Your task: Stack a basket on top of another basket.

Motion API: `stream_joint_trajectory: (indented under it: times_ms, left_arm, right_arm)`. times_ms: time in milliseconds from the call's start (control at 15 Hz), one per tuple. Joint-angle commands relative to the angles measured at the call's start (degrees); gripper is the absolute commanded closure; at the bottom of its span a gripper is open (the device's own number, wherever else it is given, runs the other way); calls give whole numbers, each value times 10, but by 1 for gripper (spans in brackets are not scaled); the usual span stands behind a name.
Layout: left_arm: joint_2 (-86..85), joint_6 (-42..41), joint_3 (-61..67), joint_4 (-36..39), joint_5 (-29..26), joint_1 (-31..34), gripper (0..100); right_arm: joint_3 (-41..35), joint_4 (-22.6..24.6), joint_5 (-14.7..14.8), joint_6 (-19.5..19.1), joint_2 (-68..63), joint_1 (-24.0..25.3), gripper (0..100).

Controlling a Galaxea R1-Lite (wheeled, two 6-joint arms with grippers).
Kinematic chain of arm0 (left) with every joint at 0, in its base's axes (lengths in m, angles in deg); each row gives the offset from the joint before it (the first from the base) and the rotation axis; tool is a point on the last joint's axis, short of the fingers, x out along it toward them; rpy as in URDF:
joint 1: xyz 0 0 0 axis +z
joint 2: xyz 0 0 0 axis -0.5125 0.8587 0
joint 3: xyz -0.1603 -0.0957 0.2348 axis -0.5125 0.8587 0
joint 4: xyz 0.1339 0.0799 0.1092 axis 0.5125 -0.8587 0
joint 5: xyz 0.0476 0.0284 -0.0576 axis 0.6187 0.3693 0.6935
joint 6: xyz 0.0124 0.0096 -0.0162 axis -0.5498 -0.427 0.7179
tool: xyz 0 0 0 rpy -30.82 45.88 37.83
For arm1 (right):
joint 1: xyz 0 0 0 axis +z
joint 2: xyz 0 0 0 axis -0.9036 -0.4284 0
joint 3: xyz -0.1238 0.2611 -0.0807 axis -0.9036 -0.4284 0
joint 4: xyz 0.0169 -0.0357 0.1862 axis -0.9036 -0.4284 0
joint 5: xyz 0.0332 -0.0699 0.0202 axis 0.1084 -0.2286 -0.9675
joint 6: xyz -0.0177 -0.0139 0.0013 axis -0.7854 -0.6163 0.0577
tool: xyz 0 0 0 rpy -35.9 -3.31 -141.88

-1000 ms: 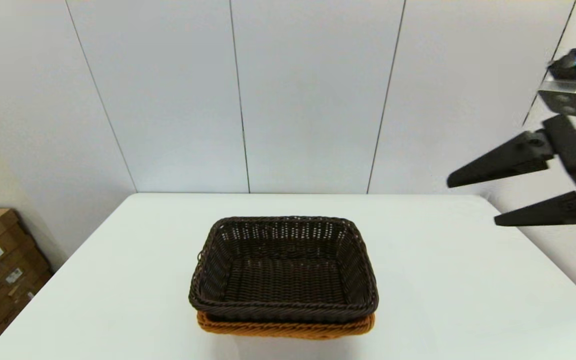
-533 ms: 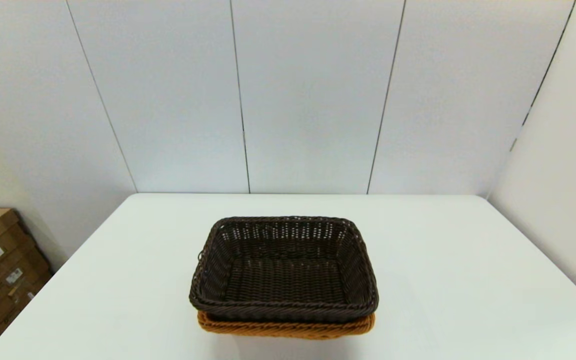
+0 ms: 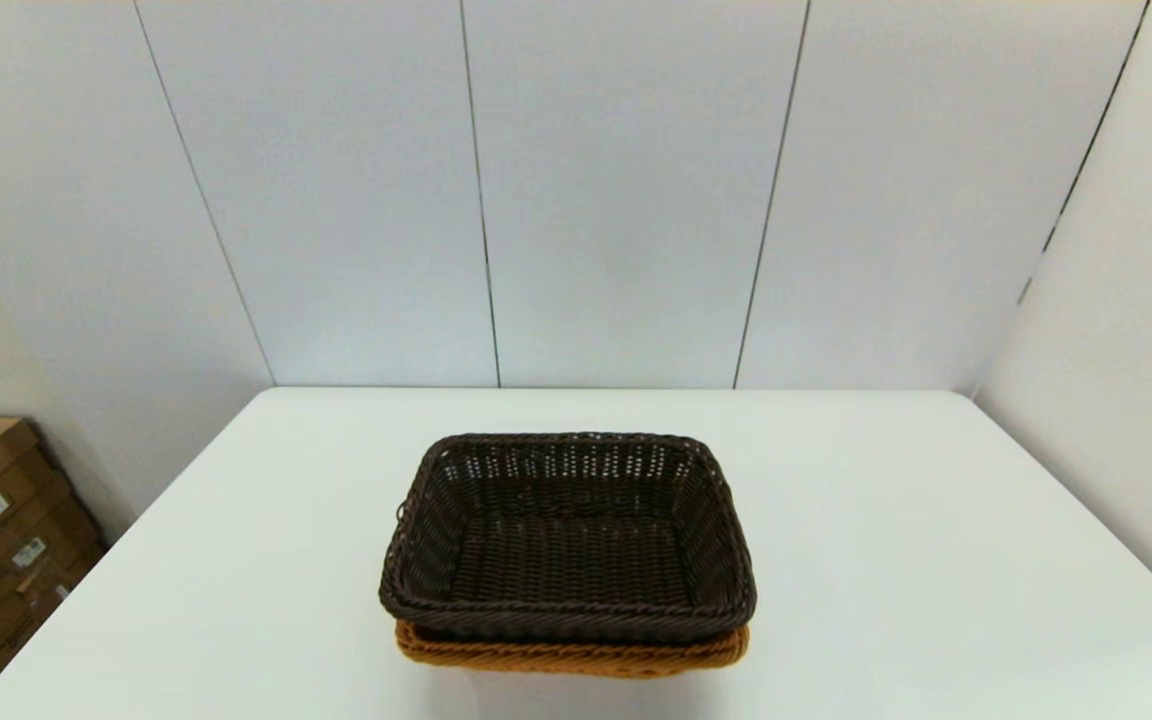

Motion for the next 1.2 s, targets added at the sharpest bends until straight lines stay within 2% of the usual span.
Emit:
stream_joint_trajectory:
  times_ms: [67,267,333,400,600,667,733,933,1067,1200]
  left_arm:
    - [0,0,0,0,0,0,0]
    - [0,0,0,0,0,0,0]
    - [0,0,0,0,1,1,0]
    - [0,0,0,0,0,1,0]
    - [0,0,0,0,1,1,0]
    - [0,0,0,0,0,0,0]
    - [0,0,0,0,1,1,0]
    - [0,0,0,0,1,0,0]
    - [0,0,0,0,0,0,0]
    - [0,0,0,0,0,1,0]
  right_arm:
    - [-52,-2,5,-1,113,-5,0]
    - [-101,-2,18,-25,171,-24,0]
    - [-111,-1,26,-33,188,-24,0]
    - [-125,0,48,-42,211,-24,0]
    - [-175,13,96,-127,258,-23,0]
    - [-204,47,127,-144,257,-23,0]
    - [-239,100,151,-155,257,-23,0]
    - [-395,290,213,-251,257,-23,0]
    - [-447,368,216,-279,257,-23,0]
    - [-452,383,216,-310,257,-23,0]
